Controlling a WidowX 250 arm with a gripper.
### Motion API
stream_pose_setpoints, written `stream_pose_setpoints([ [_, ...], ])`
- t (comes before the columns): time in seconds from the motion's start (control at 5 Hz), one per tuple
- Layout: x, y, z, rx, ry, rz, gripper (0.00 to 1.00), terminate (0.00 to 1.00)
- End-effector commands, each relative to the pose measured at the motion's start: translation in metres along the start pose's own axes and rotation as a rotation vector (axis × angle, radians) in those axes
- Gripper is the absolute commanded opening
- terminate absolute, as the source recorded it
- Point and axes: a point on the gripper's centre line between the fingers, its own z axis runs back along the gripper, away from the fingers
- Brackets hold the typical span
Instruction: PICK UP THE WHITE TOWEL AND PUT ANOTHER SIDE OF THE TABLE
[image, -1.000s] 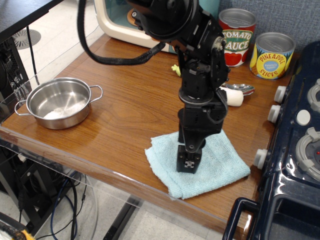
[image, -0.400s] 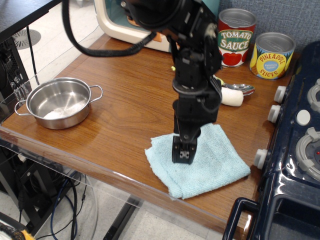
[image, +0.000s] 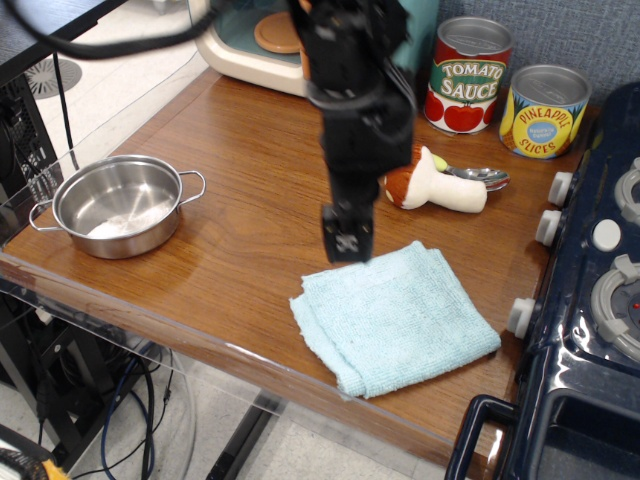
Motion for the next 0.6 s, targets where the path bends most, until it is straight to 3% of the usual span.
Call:
stream_pose_setpoints([
  [0.0, -0.008, -0.0009, 0.009, 0.035, -0.018, -0.009, 1.0, 0.0],
  [0.2, -0.008, -0.0009, 0.009, 0.035, -0.018, -0.009, 1.0, 0.0],
  [0.4, -0.008, -0.0009, 0.009, 0.035, -0.018, -0.009, 1.0, 1.0],
])
